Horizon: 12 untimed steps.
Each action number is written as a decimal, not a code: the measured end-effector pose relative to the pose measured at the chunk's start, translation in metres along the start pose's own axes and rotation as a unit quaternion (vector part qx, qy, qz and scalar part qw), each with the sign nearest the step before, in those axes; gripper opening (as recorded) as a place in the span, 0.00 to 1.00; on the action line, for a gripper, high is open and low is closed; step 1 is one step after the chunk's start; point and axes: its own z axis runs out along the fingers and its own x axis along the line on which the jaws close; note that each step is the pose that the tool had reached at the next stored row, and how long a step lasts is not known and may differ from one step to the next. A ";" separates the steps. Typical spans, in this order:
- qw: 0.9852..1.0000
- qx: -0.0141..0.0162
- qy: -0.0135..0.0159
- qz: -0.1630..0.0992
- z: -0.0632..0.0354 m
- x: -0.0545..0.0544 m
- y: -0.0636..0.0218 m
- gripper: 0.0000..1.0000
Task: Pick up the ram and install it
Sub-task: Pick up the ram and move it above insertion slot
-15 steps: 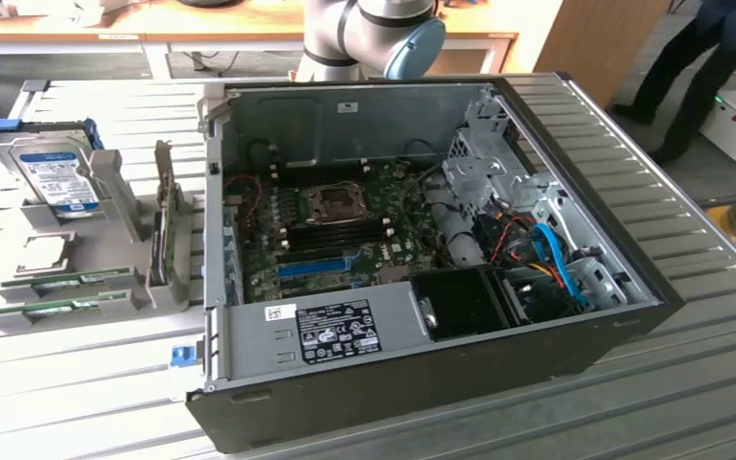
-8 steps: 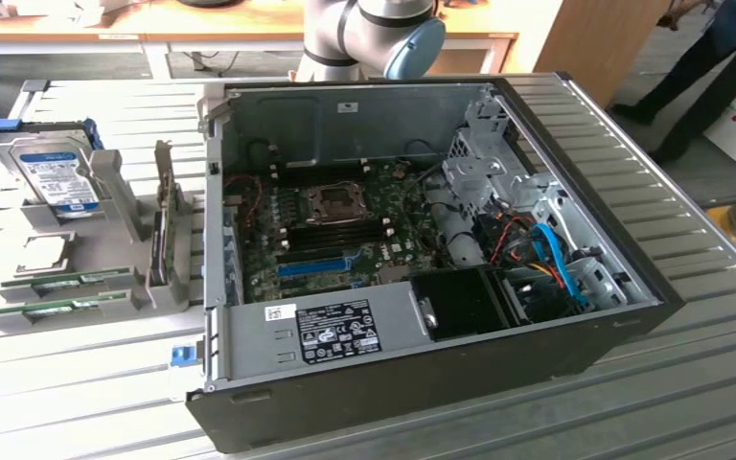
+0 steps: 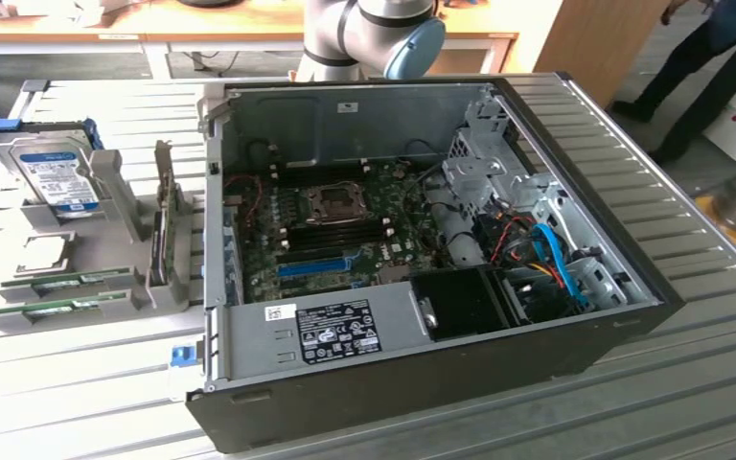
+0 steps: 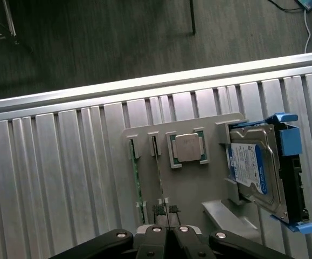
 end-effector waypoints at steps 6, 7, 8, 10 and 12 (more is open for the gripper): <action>1.000 0.000 0.000 -0.001 0.0000 0.000 0.0000 0.11; 1.000 0.000 0.000 -0.003 0.0000 0.000 0.0000 0.11; 1.000 0.000 0.000 -0.006 0.0001 0.000 0.0000 0.11; 1.000 0.000 0.000 -0.012 0.0002 0.000 0.0000 0.11; 1.000 0.000 0.001 -0.018 0.0002 0.000 0.0000 0.11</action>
